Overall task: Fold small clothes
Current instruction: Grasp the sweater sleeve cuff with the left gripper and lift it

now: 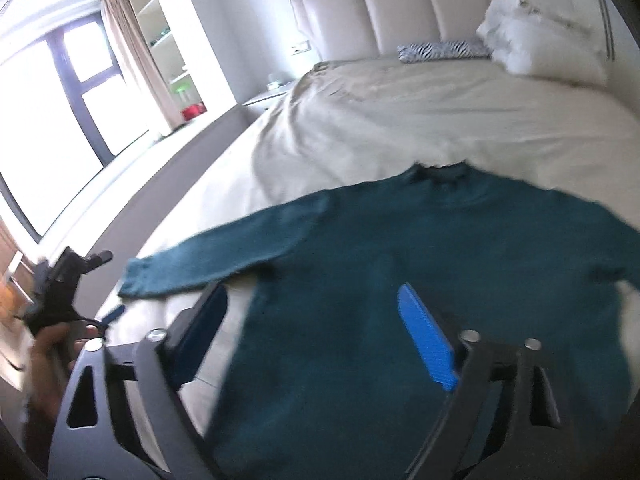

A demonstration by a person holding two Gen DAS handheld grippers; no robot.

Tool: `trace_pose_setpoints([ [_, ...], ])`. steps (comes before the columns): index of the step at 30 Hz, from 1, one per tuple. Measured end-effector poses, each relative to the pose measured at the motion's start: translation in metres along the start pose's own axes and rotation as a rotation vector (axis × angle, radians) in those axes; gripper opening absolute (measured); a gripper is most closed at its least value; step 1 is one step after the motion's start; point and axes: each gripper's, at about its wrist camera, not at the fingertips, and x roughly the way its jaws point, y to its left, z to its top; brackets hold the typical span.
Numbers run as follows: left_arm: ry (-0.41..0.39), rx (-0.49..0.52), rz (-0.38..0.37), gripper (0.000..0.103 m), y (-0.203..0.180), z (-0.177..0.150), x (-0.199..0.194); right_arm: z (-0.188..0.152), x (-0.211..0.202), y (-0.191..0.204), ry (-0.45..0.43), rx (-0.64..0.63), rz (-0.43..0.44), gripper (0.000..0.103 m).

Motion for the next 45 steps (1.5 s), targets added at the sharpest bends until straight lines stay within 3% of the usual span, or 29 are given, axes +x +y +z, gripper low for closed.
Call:
trace_pose_setpoints([
  [6, -0.138, -0.307, -0.085, 0.089, 0.062, 0.025, 0.0, 0.009, 0.029, -0.001, 0.04, 0.097, 0.069, 0.079],
  [17, -0.265, -0.517, -0.069, 0.085, 0.083, 0.055, 0.007, -0.002, 0.049, -0.026, 0.066, 0.159, 0.07, 0.079],
  [20, -0.265, -0.534, -0.059, 0.058, 0.093, 0.063, 0.01, -0.004, 0.048, -0.039, 0.063, 0.174, 0.06, 0.079],
  [22, -0.246, -0.527, -0.032, 0.023, 0.094, 0.07, 0.017, -0.004, 0.047, -0.048, 0.059, 0.19, 0.054, 0.079],
  [24, -0.233, -0.503, 0.01, 0.007, 0.09, 0.072, 0.024, -0.005, 0.046, -0.059, 0.054, 0.204, 0.046, 0.079],
  [27, -0.238, -0.368, 0.05, 0.008, 0.068, 0.07, 0.025, -0.007, 0.043, -0.076, 0.046, 0.23, 0.034, 0.079],
  [33, -0.121, 0.091, 0.049, 0.008, -0.022, 0.038, 0.051, -0.008, 0.045, -0.111, 0.036, 0.293, 0.036, 0.079],
  [35, -0.076, 0.353, 0.074, 0.008, -0.071, 0.007, 0.066, -0.005, 0.046, -0.123, 0.032, 0.31, 0.048, 0.079],
  [37, -0.066, 0.772, 0.171, 0.008, -0.124, -0.057, 0.083, -0.002, 0.05, -0.133, 0.033, 0.326, 0.068, 0.079],
  [40, -0.1, 1.205, 0.28, 0.008, -0.145, -0.147, 0.1, 0.005, 0.073, -0.153, 0.097, 0.397, 0.154, 0.079],
  [42, -0.129, 1.369, 0.318, 0.008, -0.139, -0.189, 0.108, 0.009, 0.094, -0.166, 0.146, 0.477, 0.242, 0.079],
  [45, -0.127, 1.455, 0.345, 0.008, -0.127, -0.218, 0.116, 0.016, 0.127, -0.171, 0.22, 0.587, 0.402, 0.079],
])
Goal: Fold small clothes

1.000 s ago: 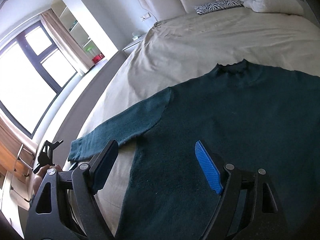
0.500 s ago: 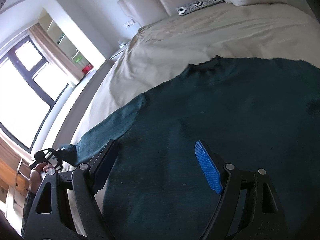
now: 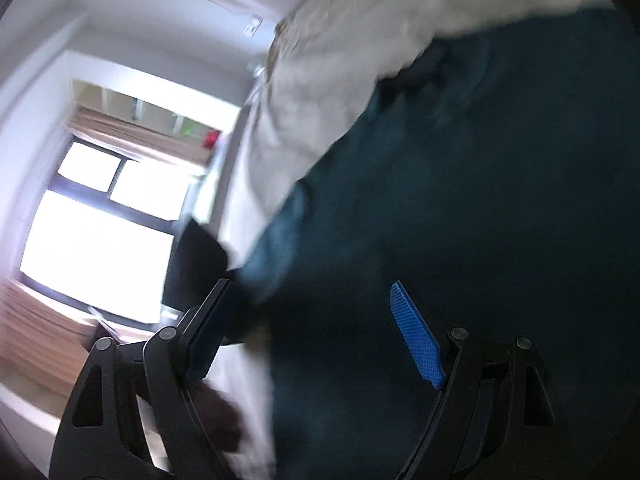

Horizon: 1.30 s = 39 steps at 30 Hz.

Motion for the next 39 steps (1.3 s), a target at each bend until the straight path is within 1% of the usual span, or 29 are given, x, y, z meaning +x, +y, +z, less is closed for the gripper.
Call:
trace_pose_setpoints([
  [1, 0.001, 0.028, 0.007, 0.008, -0.007, -0.007, -0.001, 0.005, 0.01, -0.001, 0.029, 0.028, 0.051, 0.079],
  [2, 0.0, 0.055, 0.015, 0.008, -0.012, -0.004, 0.003, 0.011, 0.021, 0.001, 0.062, 0.049, 0.1, 0.079],
  [3, -0.006, 0.086, 0.022, 0.008, -0.019, -0.011, -0.002, 0.016, 0.033, 0.006, 0.086, 0.056, 0.131, 0.079],
  [5, -0.024, 0.143, 0.048, 0.008, -0.033, -0.017, -0.006, 0.024, 0.052, 0.016, 0.12, 0.049, 0.154, 0.077],
  [9, -0.045, 0.227, 0.071, 0.008, -0.053, -0.014, -0.012, 0.037, 0.092, 0.037, 0.203, 0.039, 0.19, 0.06],
  [11, -0.043, 0.247, 0.074, 0.009, -0.054, -0.01, -0.013, 0.039, 0.104, 0.042, 0.231, 0.043, 0.186, 0.056],
  [12, -0.038, 0.25, 0.073, 0.009, -0.054, -0.012, -0.012, 0.04, 0.108, 0.044, 0.245, 0.039, 0.179, 0.051],
  [13, -0.031, 0.253, 0.075, 0.009, -0.054, -0.012, -0.011, 0.04, 0.112, 0.046, 0.258, 0.033, 0.17, 0.044],
  [14, -0.027, 0.25, 0.074, 0.009, -0.052, -0.01, -0.01, 0.041, 0.117, 0.048, 0.274, 0.026, 0.161, 0.039],
  [15, -0.022, 0.244, 0.072, 0.009, -0.053, -0.011, -0.01, 0.04, 0.122, 0.049, 0.288, 0.015, 0.145, 0.03],
  [17, -0.016, 0.237, 0.07, 0.009, -0.053, -0.007, -0.01, 0.041, 0.128, 0.052, 0.303, -0.012, 0.117, 0.021],
  [18, -0.012, 0.231, 0.067, 0.009, -0.053, -0.006, -0.009, 0.036, 0.131, 0.052, 0.305, -0.026, 0.111, 0.011],
  [19, -0.008, 0.226, 0.063, 0.011, -0.054, -0.004, -0.009, 0.036, 0.134, 0.053, 0.304, -0.043, 0.101, 0.008],
  [21, -0.004, 0.224, 0.055, 0.013, -0.057, -0.002, -0.009, 0.035, 0.135, 0.053, 0.29, -0.07, 0.064, 0.007],
  [23, 0.0, 0.23, 0.049, 0.019, -0.062, 0.001, -0.01, 0.039, 0.132, 0.052, 0.267, -0.088, 0.034, 0.007],
  [25, -0.004, 0.216, 0.022, 0.053, -0.064, 0.003, -0.015, 0.046, 0.123, 0.049, 0.225, -0.101, 0.011, 0.007],
  [27, -0.026, 0.164, -0.03, 0.065, -0.057, 0.006, -0.025, 0.059, 0.11, 0.043, 0.192, -0.103, -0.01, 0.007],
  [28, -0.04, 0.126, -0.063, 0.066, -0.05, 0.007, -0.033, 0.065, 0.101, 0.038, 0.175, -0.1, -0.022, 0.007],
  [30, -0.042, 0.044, -0.128, 0.066, -0.033, 0.009, -0.04, 0.08, 0.083, 0.026, 0.142, -0.096, -0.053, 0.007],
  [31, -0.023, -0.029, -0.175, 0.065, -0.019, 0.012, -0.04, 0.087, 0.073, 0.017, 0.123, -0.095, -0.077, 0.007],
  [32, -0.008, -0.074, -0.205, 0.062, -0.01, 0.013, -0.038, 0.093, 0.062, 0.008, 0.103, -0.091, -0.104, 0.007],
  [33, 0.021, -0.151, -0.254, 0.05, 0.005, 0.015, -0.032, 0.101, 0.05, -0.003, 0.083, -0.081, -0.127, 0.007],
  [34, 0.045, -0.199, -0.282, 0.035, 0.014, 0.016, -0.026, 0.107, 0.043, -0.012, 0.067, -0.067, -0.144, 0.007],
  [35, 0.071, -0.246, -0.309, 0.029, 0.022, 0.017, -0.02, 0.113, 0.035, -0.021, 0.056, -0.054, -0.157, 0.007],
  [36, 0.097, -0.307, -0.346, 0.021, 0.032, 0.018, -0.012, 0.118, 0.03, -0.028, 0.045, -0.045, -0.167, 0.007],
  [37, 0.123, -0.385, -0.385, 0.013, 0.044, 0.018, -0.002, 0.123, 0.025, -0.035, 0.031, -0.038, -0.181, 0.007],
  [39, 0.152, -0.5, -0.414, 0.01, 0.063, 0.017, 0.013, 0.131, 0.013, -0.044, 0.007, -0.039, -0.223, 0.007],
])
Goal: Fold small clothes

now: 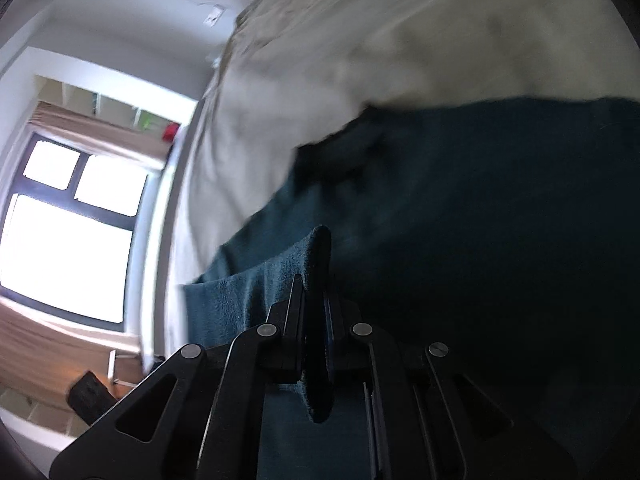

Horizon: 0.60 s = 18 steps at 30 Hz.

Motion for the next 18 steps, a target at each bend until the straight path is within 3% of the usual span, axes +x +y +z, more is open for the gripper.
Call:
trace_pose_setpoints([
  [2, 0.0, -0.1, -0.053, 0.01, 0.018, 0.011, 0.005, 0.005, -0.006, -0.01, -0.009, 0.002, -0.02, 0.007],
  [7, 0.03, -0.155, -0.1, 0.01, 0.028, 0.03, 0.026, 0.0, -0.02, -0.027, -0.016, 0.005, -0.039, 0.007],
  [14, 0.119, -0.103, -0.086, 0.01, 0.021, 0.039, 0.072, -0.001, -0.03, -0.05, -0.054, 0.061, -0.069, 0.007],
  [18, 0.177, -0.042, -0.036, 0.01, 0.017, 0.03, 0.099, 0.001, -0.045, -0.067, -0.07, 0.074, -0.083, 0.007],
])
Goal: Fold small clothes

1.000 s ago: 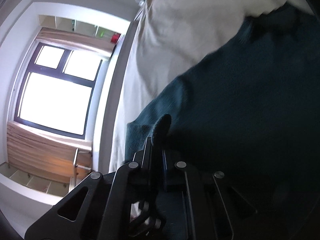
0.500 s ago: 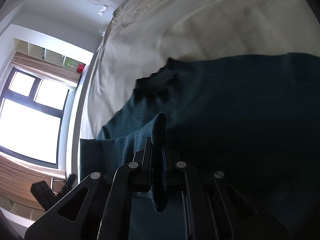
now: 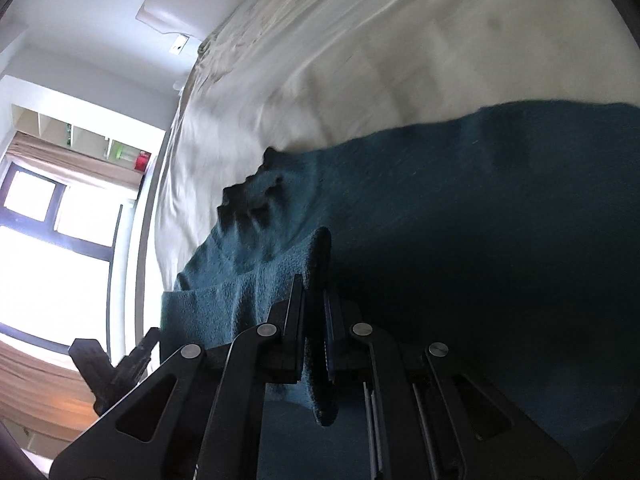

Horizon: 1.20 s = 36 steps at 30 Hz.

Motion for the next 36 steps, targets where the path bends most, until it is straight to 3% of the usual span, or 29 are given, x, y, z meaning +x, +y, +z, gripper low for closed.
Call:
trace_pose_setpoints([
  [3, 0.031, 0.005, 0.027, 0.007, 0.008, -0.005, 0.015, 0.001, -0.006, -0.009, -0.01, 0.0, -0.018, 0.007],
  [9, 0.03, 0.001, 0.005, 0.006, 0.011, -0.002, 0.011, -0.002, -0.007, -0.027, -0.003, 0.035, -0.031, 0.01],
  [12, -0.009, -0.028, -0.029, 0.006, 0.014, 0.005, 0.003, -0.006, -0.007, -0.037, 0.005, 0.107, 0.019, 0.011],
  [14, -0.015, -0.039, -0.043, 0.006, 0.017, 0.013, 0.002, -0.009, -0.014, -0.042, -0.005, 0.152, 0.059, 0.021],
  [16, -0.023, -0.028, -0.032, 0.006, 0.017, 0.023, 0.005, -0.014, -0.019, -0.043, -0.016, 0.149, 0.086, 0.038],
  [18, -0.006, -0.014, -0.031, 0.006, 0.015, 0.029, 0.014, -0.02, -0.018, -0.035, -0.001, 0.094, 0.078, 0.043],
  [20, 0.031, -0.013, -0.021, 0.006, 0.015, 0.033, 0.027, -0.025, -0.013, -0.026, 0.024, 0.022, 0.025, 0.039],
  [24, 0.073, -0.008, -0.008, 0.005, 0.022, 0.034, 0.049, -0.026, -0.008, -0.02, 0.042, -0.026, -0.05, 0.014],
  [25, 0.075, -0.024, -0.019, 0.005, 0.025, 0.036, 0.049, -0.025, -0.009, -0.023, 0.041, -0.015, -0.062, 0.012],
  [29, 0.058, -0.06, -0.048, 0.005, 0.029, 0.037, 0.032, -0.024, -0.022, -0.033, 0.013, 0.015, -0.07, 0.01],
  [33, 0.042, -0.082, -0.187, 0.007, 0.022, 0.026, 0.005, -0.026, -0.039, -0.042, -0.01, 0.028, -0.047, 0.01],
  [36, 0.071, -0.063, -0.208, 0.008, 0.016, 0.013, 0.002, -0.028, -0.041, -0.047, -0.011, 0.032, -0.066, 0.01],
])
